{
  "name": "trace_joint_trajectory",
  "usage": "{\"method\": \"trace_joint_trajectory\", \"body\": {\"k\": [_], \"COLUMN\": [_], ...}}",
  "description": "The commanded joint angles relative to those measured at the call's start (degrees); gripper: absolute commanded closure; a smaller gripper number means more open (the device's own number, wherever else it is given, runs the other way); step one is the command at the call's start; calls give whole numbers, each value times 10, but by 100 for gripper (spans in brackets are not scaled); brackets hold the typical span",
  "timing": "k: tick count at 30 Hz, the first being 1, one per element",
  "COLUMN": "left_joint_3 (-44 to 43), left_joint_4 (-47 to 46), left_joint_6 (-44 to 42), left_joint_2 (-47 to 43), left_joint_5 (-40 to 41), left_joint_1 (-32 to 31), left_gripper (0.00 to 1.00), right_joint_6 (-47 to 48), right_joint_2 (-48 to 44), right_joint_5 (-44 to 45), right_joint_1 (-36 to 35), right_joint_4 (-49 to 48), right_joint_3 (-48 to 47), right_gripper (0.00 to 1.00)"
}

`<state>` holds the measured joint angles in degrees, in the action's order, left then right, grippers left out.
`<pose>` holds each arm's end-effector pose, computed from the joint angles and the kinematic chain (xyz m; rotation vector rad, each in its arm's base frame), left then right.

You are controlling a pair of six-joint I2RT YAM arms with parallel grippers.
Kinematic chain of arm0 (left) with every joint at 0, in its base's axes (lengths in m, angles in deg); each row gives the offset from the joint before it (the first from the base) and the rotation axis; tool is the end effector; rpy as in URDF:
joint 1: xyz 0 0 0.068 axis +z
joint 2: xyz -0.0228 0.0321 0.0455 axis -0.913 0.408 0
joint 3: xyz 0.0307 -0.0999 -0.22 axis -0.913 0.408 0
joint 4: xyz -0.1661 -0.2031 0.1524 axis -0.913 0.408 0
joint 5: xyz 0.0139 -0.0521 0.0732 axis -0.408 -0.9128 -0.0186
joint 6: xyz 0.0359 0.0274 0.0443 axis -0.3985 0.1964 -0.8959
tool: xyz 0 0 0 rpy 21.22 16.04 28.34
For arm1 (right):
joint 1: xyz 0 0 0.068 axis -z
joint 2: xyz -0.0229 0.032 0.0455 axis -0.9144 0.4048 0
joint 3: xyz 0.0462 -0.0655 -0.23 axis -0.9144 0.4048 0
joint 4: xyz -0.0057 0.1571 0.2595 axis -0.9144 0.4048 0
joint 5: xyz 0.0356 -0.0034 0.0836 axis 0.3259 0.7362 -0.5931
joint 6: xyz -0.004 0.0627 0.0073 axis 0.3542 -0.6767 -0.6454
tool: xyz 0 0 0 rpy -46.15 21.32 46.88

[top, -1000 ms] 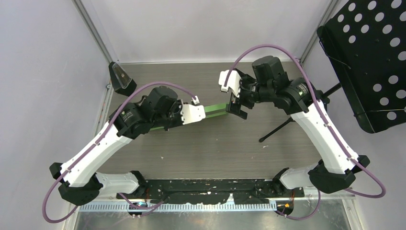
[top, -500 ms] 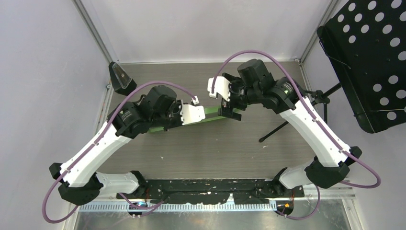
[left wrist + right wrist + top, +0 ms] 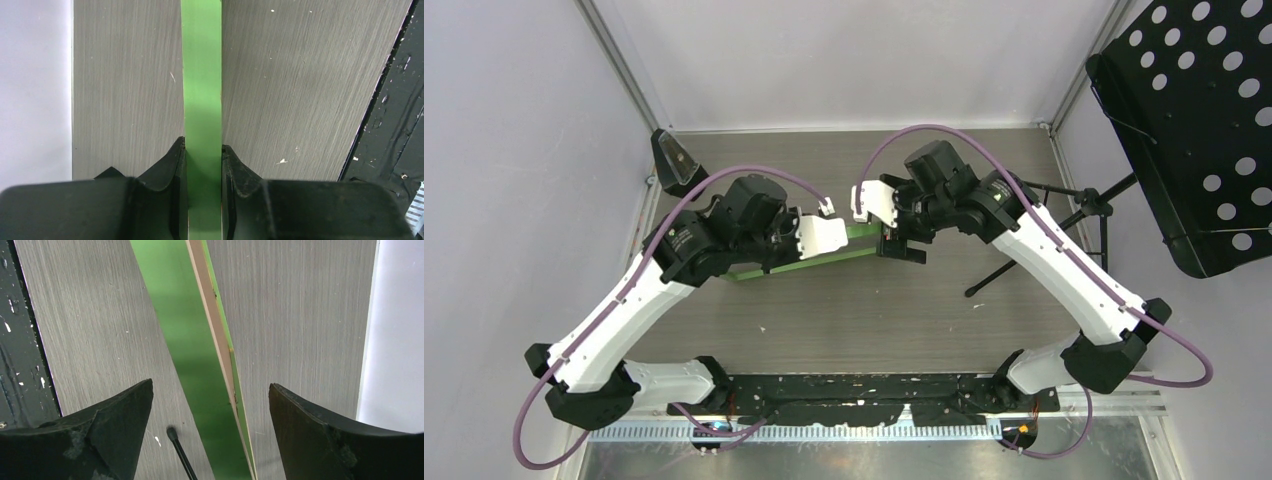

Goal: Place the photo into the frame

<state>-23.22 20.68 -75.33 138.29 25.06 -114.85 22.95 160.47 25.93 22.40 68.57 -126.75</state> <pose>0.1731 -0.2004 0.4087 1.5752 1.7512 -0.1500 0.2278 0.2304 0.3900 -1.7530 1.6558 0.2136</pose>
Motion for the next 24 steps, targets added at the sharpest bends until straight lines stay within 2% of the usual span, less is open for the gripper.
{"method": "trace_joint_trajectory", "body": {"k": [1,8,10,13,15,16,18,21,22,24], "left_joint_3": [-40,-30,-28,-28,-28,-29,-34,-37,-38,-37], "left_joint_4": [-72,-76,-79,-81,-85,-85,-85,-90,-92,-99], "left_joint_6": [-9,-9,-10,-10,-12,-12,-14,-16,-17,-16], "left_joint_2": [-25,-28,-28,-26,-23,-22,-17,-13,-13,-13], "left_joint_5": [-7,-7,-8,-9,-9,-9,-7,1,3,7], "left_joint_1": [4,9,11,12,14,14,18,21,24,26], "left_gripper": [100,100,100,100,100,100,100,100,98,73], "right_joint_6": [11,20,24,30,32,33,34,34,33,30], "right_joint_2": [-15,3,4,5,6,6,9,10,11,13], "right_joint_5": [-2,-5,-7,-16,-21,-23,-27,-34,-36,-40], "right_joint_1": [-4,-5,-4,-5,-5,-5,-6,-6,-6,-6], "right_joint_4": [-32,-21,-15,-6,-1,1,8,20,22,30], "right_joint_3": [10,-2,-7,-9,-11,-12,-17,-27,-33,-42], "right_gripper": [12,40,52,64,76,87,94,95,95,95]}}
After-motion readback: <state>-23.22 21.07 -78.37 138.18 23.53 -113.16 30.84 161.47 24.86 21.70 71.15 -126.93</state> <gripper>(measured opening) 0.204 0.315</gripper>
